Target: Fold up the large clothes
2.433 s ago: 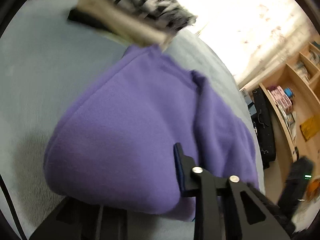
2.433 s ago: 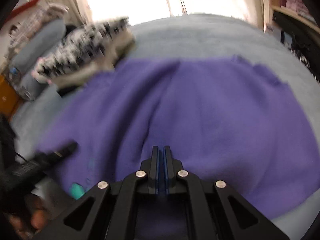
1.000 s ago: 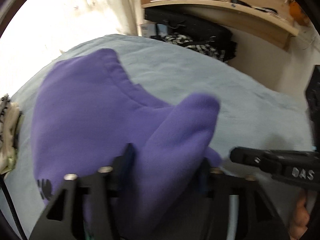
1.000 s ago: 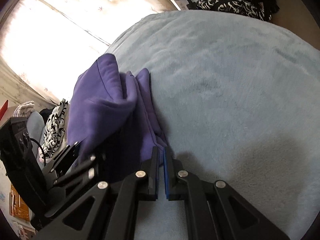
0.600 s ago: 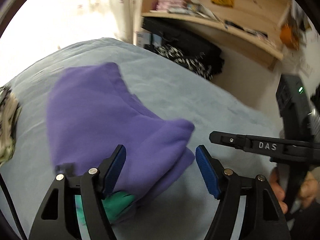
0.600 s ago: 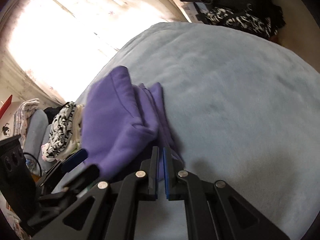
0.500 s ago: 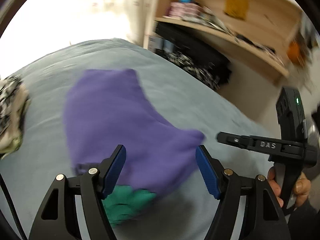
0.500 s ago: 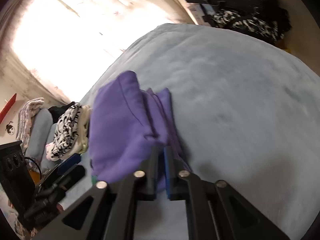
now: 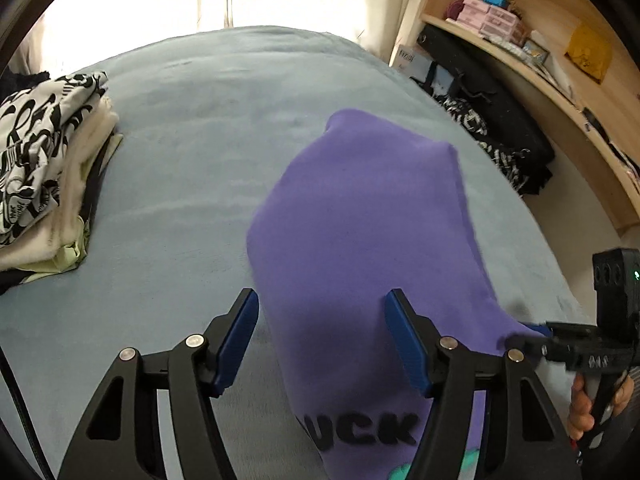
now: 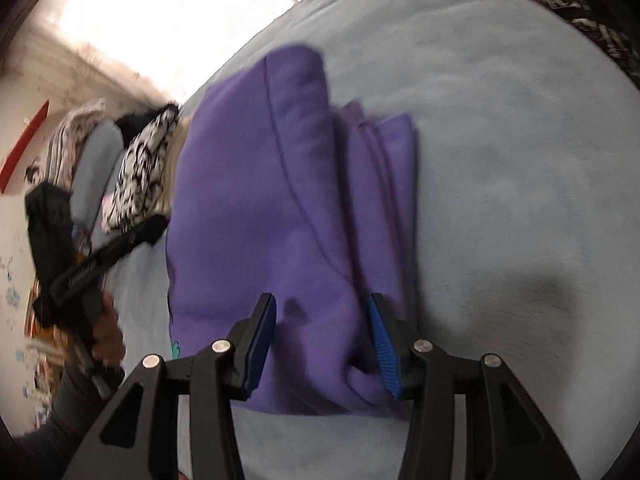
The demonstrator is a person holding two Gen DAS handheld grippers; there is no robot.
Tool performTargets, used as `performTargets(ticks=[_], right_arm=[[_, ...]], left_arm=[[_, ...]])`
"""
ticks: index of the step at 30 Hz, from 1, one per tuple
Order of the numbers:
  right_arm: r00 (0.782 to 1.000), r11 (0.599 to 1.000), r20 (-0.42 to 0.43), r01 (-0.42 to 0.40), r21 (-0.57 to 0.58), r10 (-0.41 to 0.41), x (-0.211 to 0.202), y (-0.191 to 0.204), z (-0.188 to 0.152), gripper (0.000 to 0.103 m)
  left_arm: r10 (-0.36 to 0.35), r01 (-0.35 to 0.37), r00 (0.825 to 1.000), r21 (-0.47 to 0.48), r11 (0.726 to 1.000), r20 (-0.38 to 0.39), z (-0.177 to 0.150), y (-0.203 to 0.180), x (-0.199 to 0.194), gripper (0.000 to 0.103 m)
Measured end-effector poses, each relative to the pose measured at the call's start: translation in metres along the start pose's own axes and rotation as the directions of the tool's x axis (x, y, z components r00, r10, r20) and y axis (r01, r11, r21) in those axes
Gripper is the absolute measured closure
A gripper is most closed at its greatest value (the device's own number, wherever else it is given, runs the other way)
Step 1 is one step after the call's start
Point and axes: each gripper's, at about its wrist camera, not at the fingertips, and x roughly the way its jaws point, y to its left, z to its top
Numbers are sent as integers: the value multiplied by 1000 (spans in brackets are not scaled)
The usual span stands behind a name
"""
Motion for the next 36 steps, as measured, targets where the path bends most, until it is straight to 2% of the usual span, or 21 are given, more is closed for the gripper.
performTargets(ticks=[1, 3, 4, 7, 11, 13, 15, 17, 20, 23, 25, 29, 32, 36], right_arm=[[1000, 1000, -15, -13, -8, 12, 5, 1, 0, 56], [1000, 1000, -19, 5, -13, -6, 13, 2, -2, 67], [1000, 1000, -10, 23, -18, -23, 15, 2, -3, 85], [999, 1000, 30, 13, 4, -13, 10, -2, -9, 87], [994, 1000, 106, -9, -5, 9, -19, 2, -32, 89], [992, 1000, 125, 8, -2, -7, -27, 3, -48, 89], [994, 999, 101, 35, 32, -38, -17, -6, -62, 89], [998, 996, 53, 30, 82, -35, 5, -17, -72, 90], [997, 995, 56, 40, 95, -46, 12, -17, -71, 88], [996, 994, 64, 54, 92, -60, -4, -8, -57, 83], [994, 996, 89, 50, 77, -57, -17, -6, -49, 81], [973, 997, 223, 39, 65, -53, -40, 0, -12, 56], [959, 997, 274, 58, 60, -72, -38, -2, 18, 55], [971, 997, 236, 21, 78, -39, -9, -17, 59, 55]], left_arm=[[-6, 6, 1000, 5, 1000, -1, 0, -1, 3, 39], [-12, 12, 1000, 0, 1000, -1, 0, -1, 10, 39], [-14, 14, 1000, -1, 1000, 0, 1, -1, 12, 40], [-34, 34, 999, 10, 999, -7, 5, -5, 16, 50], [-1, 2, 1000, 72, 997, -13, 6, -24, 16, 51], [-1, 3, 1000, 112, 994, -19, 6, -36, 18, 52], [26, -24, 1000, 162, 986, -10, 0, -52, 23, 52], [64, -63, 998, 201, 977, 2, -4, -65, 30, 52], [137, -142, 990, 246, 959, 38, -9, -83, 36, 51], [145, -153, 988, 244, 958, 50, -6, -85, 32, 50], [118, -125, 992, 233, 965, 46, -4, -78, 26, 49], [6, -4, 1000, 157, 988, -13, 5, -54, 18, 41], [-57, 59, 998, 88, 994, -32, 15, -36, 13, 41], [-104, 104, 994, -10, 995, -15, 27, -10, 8, 41]])
